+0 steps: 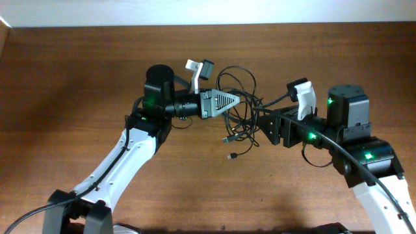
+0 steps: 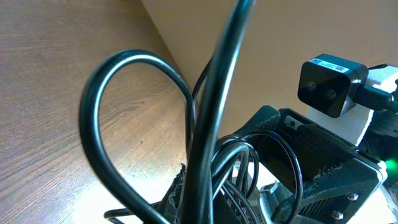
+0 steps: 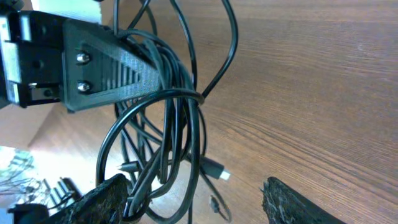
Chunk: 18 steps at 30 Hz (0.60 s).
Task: Untangle cables
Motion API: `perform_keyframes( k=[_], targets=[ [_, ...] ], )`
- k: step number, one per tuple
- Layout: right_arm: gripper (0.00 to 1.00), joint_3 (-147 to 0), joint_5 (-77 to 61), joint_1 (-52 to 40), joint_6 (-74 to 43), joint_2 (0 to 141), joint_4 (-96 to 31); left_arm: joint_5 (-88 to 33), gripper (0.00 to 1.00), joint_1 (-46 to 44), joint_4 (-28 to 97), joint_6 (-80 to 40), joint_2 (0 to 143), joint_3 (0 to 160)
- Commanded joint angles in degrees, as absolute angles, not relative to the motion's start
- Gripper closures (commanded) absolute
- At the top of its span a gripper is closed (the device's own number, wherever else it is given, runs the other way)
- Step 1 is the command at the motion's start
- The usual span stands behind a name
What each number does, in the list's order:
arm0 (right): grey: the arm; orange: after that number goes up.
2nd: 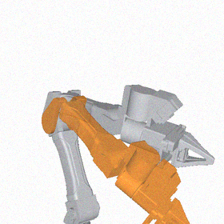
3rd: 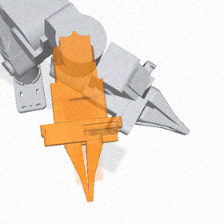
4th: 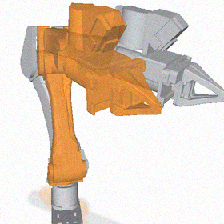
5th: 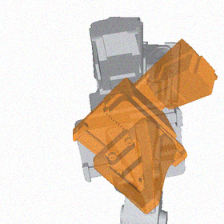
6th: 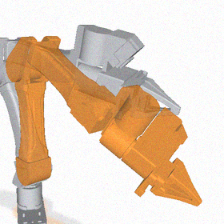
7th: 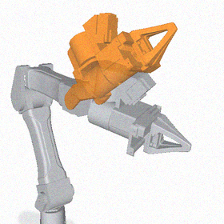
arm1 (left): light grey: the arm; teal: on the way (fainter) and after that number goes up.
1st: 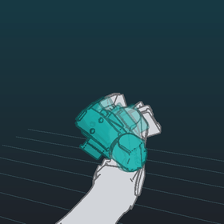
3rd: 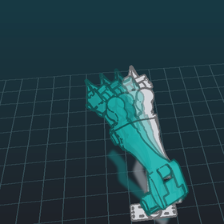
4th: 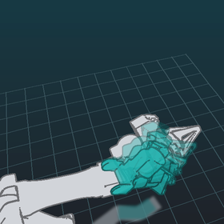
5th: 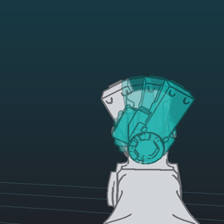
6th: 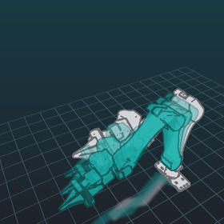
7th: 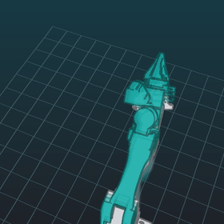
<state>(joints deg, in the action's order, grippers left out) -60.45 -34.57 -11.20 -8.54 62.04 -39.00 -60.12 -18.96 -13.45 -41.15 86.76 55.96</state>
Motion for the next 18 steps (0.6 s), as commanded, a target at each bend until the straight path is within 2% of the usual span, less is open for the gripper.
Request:
perform_keyframes(
  k=[1, 8, 12, 18],
  targets=[
    [0.29, -61.56, -30.24, -11.99, -7.7, 63.33, -38.06, -59.31, 0.99, -20.18, -13.56, -40.23, 85.52, 56.99],
    [0.31, -61.58, -23.46, -12.03, -7.94, 70.96, -32.62, -62.33, 1.0, -21.61, -13.58, -40.21, 85.52, 56.99],
    [0.3, -63.77, -28.01, -12.03, -7.94, 69.58, -33.85, -62.08, 1.0, -21.61, -13.56, -38.92, 85.52, 56.99],
    [0.3, -66.87, -27.77, -11.99, -7.68, 68.82, -35.99, -62.08, 0.99, -21.61, -13.56, -38.89, 85.52, 56.99]
  ],
)
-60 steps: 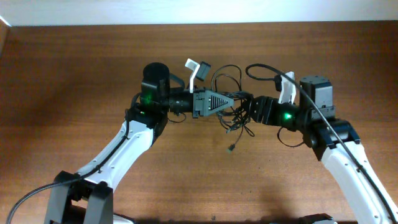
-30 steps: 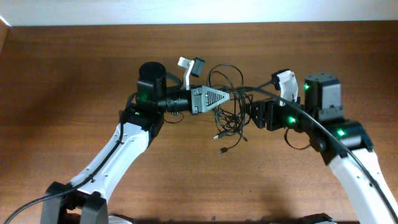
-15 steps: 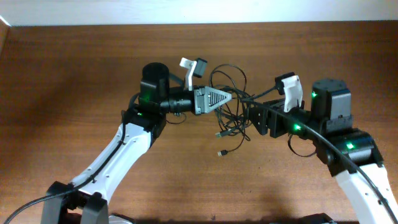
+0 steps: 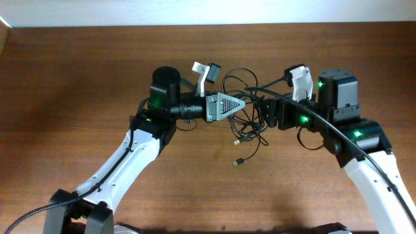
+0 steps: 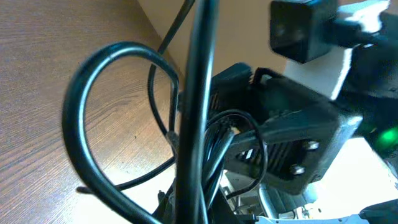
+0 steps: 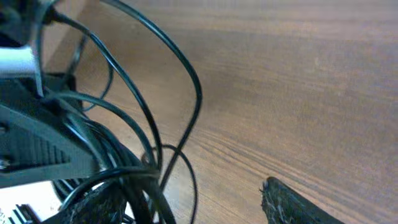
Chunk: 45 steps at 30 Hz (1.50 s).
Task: Untangle cables
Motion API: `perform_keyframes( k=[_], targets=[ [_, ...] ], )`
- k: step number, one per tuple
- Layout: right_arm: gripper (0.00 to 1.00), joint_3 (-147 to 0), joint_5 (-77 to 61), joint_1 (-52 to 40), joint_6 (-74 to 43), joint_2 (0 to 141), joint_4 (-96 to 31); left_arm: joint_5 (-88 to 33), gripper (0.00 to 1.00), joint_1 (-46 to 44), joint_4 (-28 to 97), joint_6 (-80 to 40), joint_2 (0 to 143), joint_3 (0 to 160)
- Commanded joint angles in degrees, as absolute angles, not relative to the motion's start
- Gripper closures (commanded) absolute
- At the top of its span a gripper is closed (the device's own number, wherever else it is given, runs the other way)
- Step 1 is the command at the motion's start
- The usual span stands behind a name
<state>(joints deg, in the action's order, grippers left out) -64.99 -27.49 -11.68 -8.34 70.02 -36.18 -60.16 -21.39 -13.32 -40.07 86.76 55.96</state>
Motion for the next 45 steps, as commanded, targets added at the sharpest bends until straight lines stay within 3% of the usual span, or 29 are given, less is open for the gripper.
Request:
perform_keyframes(
  k=[1, 5, 11, 17, 29, 32, 35, 37, 41, 45],
  targets=[
    [0.3, -66.87, -25.74, -11.99, -7.62, 68.82, -36.49, -62.08, 0.99, -21.61, -13.56, -38.89, 85.52, 56.99],
    [0.3, -66.87, -16.16, -11.99, -6.2, 68.88, -39.72, -62.11, 1.0, -21.61, -13.56, -38.92, 85.52, 56.99],
    [0.31, -66.81, -15.38, -12.05, -6.2, 72.4, -41.23, -63.22, 1.0, -21.61, -13.63, -39.22, 85.52, 56.99],
    [0.31, -66.83, -25.78, -12.03, -6.17, 73.06, -41.8, -62.92, 1.0, -21.58, -13.61, -40.01, 85.52, 56.99],
    [0.3, -66.87, -28.93, -12.05, -6.17, 66.52, -46.11, -60.16, 1.0, -21.21, -13.61, -40.38, 85.52, 56.99],
    [0.3, -66.83, -26.55, -12.05, -6.2, 70.46, -45.78, -65.65, 1.0, -21.23, -24.45, -47.97, 85.52, 56.99],
    [0.41, -66.83, -26.57, -12.03, -6.68, 76.97, -42.17, -70.28, 1.0, -21.23, -44.95, -60.42, 85.52, 56.99],
    [0.45, -66.83, -19.03, -11.97, -10.46, 79.33, -40.42, -73.08, 1.0, -21.21, -45.98, -62.11, 85.52, 56.99],
    [0.45, -66.83, 11.99, -11.62, -22.92, 80.18, -41.65, -78.0, 1.0, -20.58, -45.32, -62.11, 85.52, 56.99],
    [0.47, -66.89, 14.48, -8.75, -26.04, 80.18, -43.29, -79.7, 0.95, -18.39, -38.76, -54.28, 85.56, 56.99]
  ],
)
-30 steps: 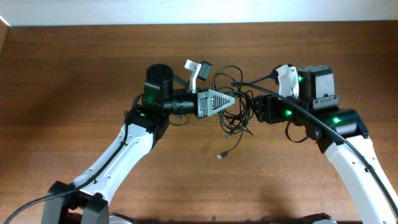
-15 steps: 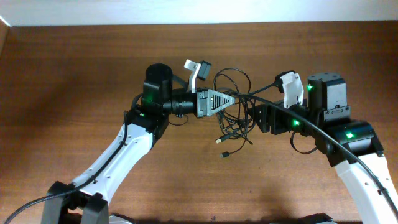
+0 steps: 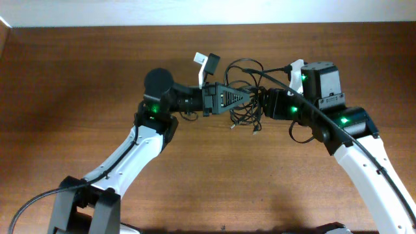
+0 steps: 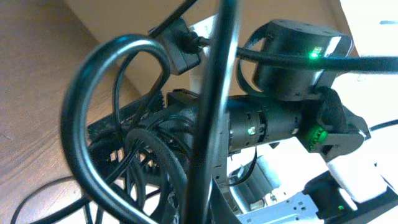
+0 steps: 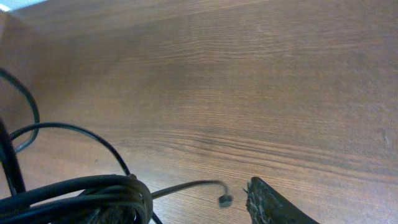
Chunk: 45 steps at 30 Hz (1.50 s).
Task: Untangle cables
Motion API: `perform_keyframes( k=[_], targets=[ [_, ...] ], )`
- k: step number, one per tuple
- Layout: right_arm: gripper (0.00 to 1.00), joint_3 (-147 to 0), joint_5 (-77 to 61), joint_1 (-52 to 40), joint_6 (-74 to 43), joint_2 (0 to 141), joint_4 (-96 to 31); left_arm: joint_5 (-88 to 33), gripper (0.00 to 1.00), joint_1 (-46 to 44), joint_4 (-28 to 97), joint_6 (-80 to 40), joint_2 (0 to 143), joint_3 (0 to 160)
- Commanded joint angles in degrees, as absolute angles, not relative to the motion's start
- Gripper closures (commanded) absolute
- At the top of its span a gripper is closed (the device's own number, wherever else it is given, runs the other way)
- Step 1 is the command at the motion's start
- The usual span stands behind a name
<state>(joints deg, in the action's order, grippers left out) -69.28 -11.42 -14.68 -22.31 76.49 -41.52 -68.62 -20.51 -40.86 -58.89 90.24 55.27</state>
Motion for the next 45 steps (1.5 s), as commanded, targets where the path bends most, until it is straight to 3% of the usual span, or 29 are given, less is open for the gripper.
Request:
perform_keyframes(
  k=[1, 3, 4, 6, 11, 13, 15, 18, 20, 22, 25, 28, 30, 31, 32, 34, 35, 36, 38, 39, 44, 45],
  targets=[
    [0.48, -66.92, 14.41, -8.08, -26.09, 80.07, -43.27, -79.29, 0.93, -18.28, -34.15, -50.24, 85.56, 56.99],
    [0.52, -67.81, 12.32, -6.46, -27.92, 79.96, -43.83, -71.99, 0.89, -18.31, -12.38, -38.04, 85.56, 56.99],
    [0.65, -68.66, 9.13, -5.91, -27.92, 79.75, -44.4, -65.45, 0.83, -18.39, -2.76, -34.79, 85.56, 56.99],
    [0.96, -70.0, 3.68, -5.93, -27.64, 79.02, -45.39, -50.04, 0.81, -18.74, 11.29, -32.21, 85.56, 56.99],
    [0.96, -70.11, -15.18, -5.98, -21.19, 77.41, -45.5, -38.26, 0.7, -19.64, 12.82, -32.25, 85.56, 56.99],
    [0.96, -70.11, -25.91, -5.98, -14.66, 77.17, -45.43, -36.47, 0.57, -19.84, 12.75, -32.25, 85.56, 56.99],
    [0.96, -70.11, -33.19, -5.98, -9.15, 77.17, -45.63, -35.46, 0.51, -19.84, 12.78, -32.25, 85.56, 56.99],
    [0.96, -70.11, -37.04, -5.98, -6.37, 76.71, -45.74, -33.01, 0.51, -19.84, 12.84, -32.25, 85.56, 56.99],
    [0.96, -70.13, -52.31, -5.98, 2.11, 75.02, -45.8, -31.38, 0.43, -19.84, 12.78, -32.51, 85.56, 56.99],
    [0.96, -70.15, -50.13, -5.98, 2.98, 72.82, -45.45, -33.23, 0.34, -19.84, 12.45, -34.68, 85.56, 56.99],
    [0.96, -70.22, -47.05, -5.98, 2.74, 71.92, -45.63, -39.7, 0.33, -21.02, 9.56, -34.57, 85.56, 56.99],
    [0.96, -70.87, -51.0, -5.98, 2.76, 71.85, -45.28, -32.8, 0.24, -26.87, 6.72, -32.88, 86.65, 56.99],
    [0.96, -71.29, -50.78, -5.98, 2.79, 71.29, -45.32, -26.7, 0.23, -32.29, 4.49, -42.13, 88.92, 56.99],
    [0.96, -71.33, -50.81, -5.98, 2.76, 70.74, -45.34, -26.04, 0.18, -33.85, 4.01, -47.97, 90.19, 56.99],
    [0.96, -71.33, -50.81, -5.98, 2.74, 69.95, -45.43, -26.06, 0.0, -34.85, 3.38, -53.67, 91.42, 56.99],
    [0.96, -71.33, -50.83, -6.02, 2.48, 67.92, -46.11, -26.04, 0.02, -37.26, -1.28, -61.98, 95.35, 56.99],
    [0.96, -71.35, -50.81, -6.02, 2.09, 66.0, -47.16, -26.02, 0.16, -38.57, -6.85, -63.0, 98.61, 56.99],
    [0.96, -71.33, -50.59, -6.02, 2.11, 64.55, -47.97, -25.89, 0.55, -39.24, -11.42, -63.0, 101.6, 56.99],
    [0.96, -71.33, -49.84, -6.02, 2.07, 61.32, -49.95, -23.77, 0.89, -39.29, -15.68, -63.0, 106.21, 56.99],
    [0.96, -71.35, -48.49, -6.02, 1.15, 60.14, -50.96, -23.27, 1.0, -39.03, -16.88, -63.0, 107.77, 56.99],
    [0.96, -71.33, -31.03, -6.02, -3.57, 58.59, -60.93, -24.18, 0.99, -38.65, -20.25, -62.98, 107.81, 57.01],
    [0.96, -71.33, -29.19, -6.02, -3.9, 58.59, -61.63, -26.22, 0.81, -38.06, -20.34, -62.96, 107.77, 57.01]
  ],
)
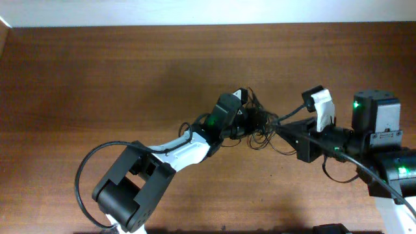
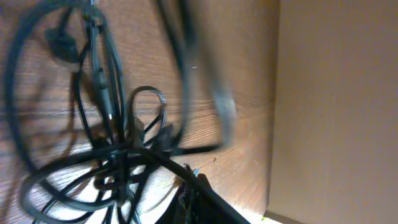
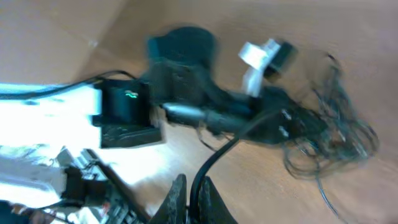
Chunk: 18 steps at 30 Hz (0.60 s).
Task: Untangle cables
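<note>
The tangle of thin black cables (image 1: 261, 130) sits at the table's middle, and the left wrist view shows it blurred as loops (image 2: 106, 118). My left gripper (image 1: 250, 122) reaches into it from the left and looks shut on the bundle (image 2: 189, 186). To the right, my right gripper (image 1: 286, 129) is shut (image 3: 191, 198) on one thick black cable (image 3: 217, 152). That cable runs taut back to the tangle (image 3: 329, 134) and the left arm (image 3: 183, 59).
Wooden table (image 1: 97, 78) with a pale wall along its back edge. The left arm lies stretched from the front left across to the middle. The right arm's body (image 1: 374, 130) stands at the right side.
Both grippers were together at the back centre with the bundle between them. Now the right gripper is shut on a single thick cable farther right, and the left gripper and tangle sit lower, mid-table.
At first my left gripper held the bundle above the table's middle and the right gripper's fingers stood wide apart beside it. Both then closed in and shifted toward the back. Now the right gripper grips one cable, drawn away to the right of the tangle.
</note>
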Motion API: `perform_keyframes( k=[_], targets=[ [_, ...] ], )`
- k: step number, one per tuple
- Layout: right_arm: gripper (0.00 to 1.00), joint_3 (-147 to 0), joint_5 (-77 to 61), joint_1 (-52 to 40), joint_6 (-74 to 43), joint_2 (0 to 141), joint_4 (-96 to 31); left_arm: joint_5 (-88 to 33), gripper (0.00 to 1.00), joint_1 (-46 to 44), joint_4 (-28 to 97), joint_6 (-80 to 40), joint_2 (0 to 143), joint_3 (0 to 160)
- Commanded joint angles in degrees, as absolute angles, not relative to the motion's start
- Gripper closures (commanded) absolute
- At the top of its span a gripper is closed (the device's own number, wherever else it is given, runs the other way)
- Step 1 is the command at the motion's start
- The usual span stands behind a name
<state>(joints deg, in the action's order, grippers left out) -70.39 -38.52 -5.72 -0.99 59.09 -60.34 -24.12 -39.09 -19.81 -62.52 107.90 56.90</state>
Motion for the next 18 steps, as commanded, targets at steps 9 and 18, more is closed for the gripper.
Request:
perform_keyframes(
  k=[9, 18],
  targets=[
    [0.96, -86.37, -7.03, -5.96, -9.54, 49.84, -64.16, -9.15, 1.0, -22.98, 11.77, -56.88, 107.81, 57.01],
    [0.96, -87.55, -20.51, -5.98, -8.36, 57.65, -67.2, -58.15, 0.6, -14.28, -5.58, -26.96, 107.77, 57.01]
  ],
)
